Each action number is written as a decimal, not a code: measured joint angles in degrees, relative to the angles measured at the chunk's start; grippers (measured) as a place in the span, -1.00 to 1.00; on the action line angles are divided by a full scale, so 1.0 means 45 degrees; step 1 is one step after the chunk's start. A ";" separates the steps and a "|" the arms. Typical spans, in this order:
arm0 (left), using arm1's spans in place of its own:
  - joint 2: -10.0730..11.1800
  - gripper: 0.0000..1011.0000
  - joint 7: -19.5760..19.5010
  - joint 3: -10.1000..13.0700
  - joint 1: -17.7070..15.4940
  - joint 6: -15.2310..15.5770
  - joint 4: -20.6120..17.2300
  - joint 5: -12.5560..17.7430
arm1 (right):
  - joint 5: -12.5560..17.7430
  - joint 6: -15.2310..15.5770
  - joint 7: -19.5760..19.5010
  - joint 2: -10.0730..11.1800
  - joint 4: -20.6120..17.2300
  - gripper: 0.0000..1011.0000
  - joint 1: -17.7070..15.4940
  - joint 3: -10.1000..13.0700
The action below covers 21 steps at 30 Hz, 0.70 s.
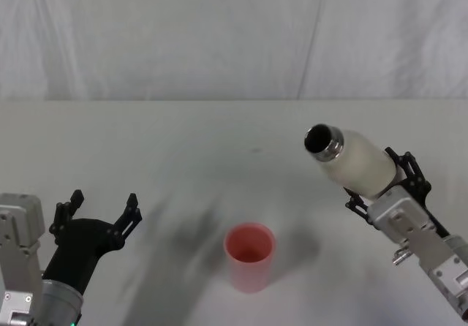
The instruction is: Grasp the thermos with one hand and pour water into the cup lid.
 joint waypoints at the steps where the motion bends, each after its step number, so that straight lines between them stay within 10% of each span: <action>1: 0.0000 0.98 0.0000 0.0000 0.0000 0.0000 0.0000 -0.0001 | -0.0255 -0.0021 -0.0082 0.0038 0.0046 0.89 0.0031 -0.0083; 21: 0.0000 0.98 0.0000 0.0000 0.0000 0.0000 0.0000 0.0000 | -0.2257 -0.0300 -0.0979 0.0314 0.0325 0.89 0.0128 -0.0597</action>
